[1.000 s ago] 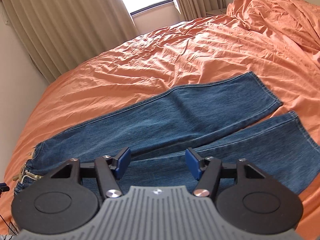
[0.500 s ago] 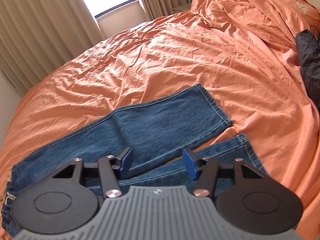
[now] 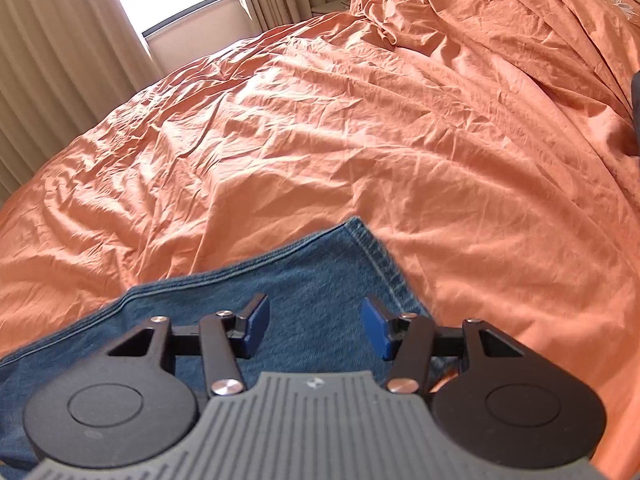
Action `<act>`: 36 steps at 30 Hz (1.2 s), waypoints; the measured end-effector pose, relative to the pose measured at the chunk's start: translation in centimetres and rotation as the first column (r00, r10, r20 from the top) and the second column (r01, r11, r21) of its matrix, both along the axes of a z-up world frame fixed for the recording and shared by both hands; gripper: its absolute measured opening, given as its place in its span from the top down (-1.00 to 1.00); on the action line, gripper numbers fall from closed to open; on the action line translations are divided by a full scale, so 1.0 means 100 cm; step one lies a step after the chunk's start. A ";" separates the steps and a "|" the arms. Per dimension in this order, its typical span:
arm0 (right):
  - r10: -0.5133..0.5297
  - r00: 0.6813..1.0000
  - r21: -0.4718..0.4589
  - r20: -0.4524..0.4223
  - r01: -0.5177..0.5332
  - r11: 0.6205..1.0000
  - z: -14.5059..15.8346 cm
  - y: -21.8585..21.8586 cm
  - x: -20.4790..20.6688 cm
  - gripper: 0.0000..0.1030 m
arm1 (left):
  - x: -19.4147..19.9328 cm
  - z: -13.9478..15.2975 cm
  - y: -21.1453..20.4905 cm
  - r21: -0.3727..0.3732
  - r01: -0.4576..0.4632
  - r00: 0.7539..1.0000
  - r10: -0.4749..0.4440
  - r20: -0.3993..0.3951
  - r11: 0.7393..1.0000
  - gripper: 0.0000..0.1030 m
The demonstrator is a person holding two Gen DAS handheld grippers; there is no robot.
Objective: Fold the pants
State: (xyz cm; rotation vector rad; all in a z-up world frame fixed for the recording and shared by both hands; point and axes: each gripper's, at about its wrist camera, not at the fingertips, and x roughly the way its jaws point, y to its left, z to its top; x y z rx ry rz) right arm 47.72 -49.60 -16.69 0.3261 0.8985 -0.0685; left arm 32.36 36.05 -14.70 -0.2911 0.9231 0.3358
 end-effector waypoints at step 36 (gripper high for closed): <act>-0.087 0.996 -0.254 -0.009 0.082 0.964 -0.045 -0.029 0.082 0.85 | 0.037 -0.023 -0.070 0.438 -0.032 0.998 0.055 -0.038 0.898 -0.15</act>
